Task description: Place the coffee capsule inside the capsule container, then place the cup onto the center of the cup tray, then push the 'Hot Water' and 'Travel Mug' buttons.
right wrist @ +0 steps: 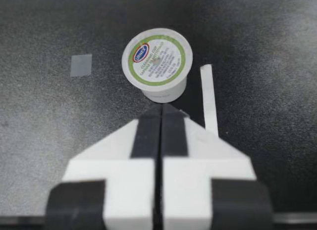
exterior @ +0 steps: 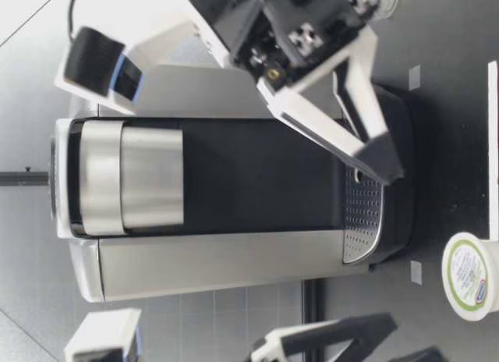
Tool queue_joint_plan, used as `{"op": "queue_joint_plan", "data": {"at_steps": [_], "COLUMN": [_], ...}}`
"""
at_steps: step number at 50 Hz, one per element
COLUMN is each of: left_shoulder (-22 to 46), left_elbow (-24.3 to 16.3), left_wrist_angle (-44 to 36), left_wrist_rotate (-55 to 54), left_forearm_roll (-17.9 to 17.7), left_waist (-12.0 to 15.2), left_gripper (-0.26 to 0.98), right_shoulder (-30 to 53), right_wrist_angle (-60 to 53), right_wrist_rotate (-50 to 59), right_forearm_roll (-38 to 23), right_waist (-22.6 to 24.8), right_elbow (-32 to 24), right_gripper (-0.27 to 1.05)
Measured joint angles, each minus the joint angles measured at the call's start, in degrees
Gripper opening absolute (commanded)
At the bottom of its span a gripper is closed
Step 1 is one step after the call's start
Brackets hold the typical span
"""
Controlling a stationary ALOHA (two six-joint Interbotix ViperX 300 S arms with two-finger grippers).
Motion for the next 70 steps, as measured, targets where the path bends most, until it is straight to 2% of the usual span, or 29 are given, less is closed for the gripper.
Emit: {"op": "queue_joint_plan", "data": {"at_steps": [15,70], "left_shoulder": [4.83,9.84], "left_elbow": [-3.16,-4.22], "left_wrist_angle": [0.00,-4.57], "left_wrist_rotate": [1.76,3.87], "left_forearm_roll": [0.09,1.32], "left_waist": [-1.49,-1.05], "left_gripper": [0.80,0.79], "right_shoulder": [2.72,8.09], "right_wrist_angle": [0.00,-0.18], "right_wrist_rotate": [0.00,-0.44], "right_forearm_roll": [-0.09,-0.88], "right_waist": [0.18,0.35], "right_elbow": [-1.76,-6.06], "right_gripper": [0.05,0.05]}}
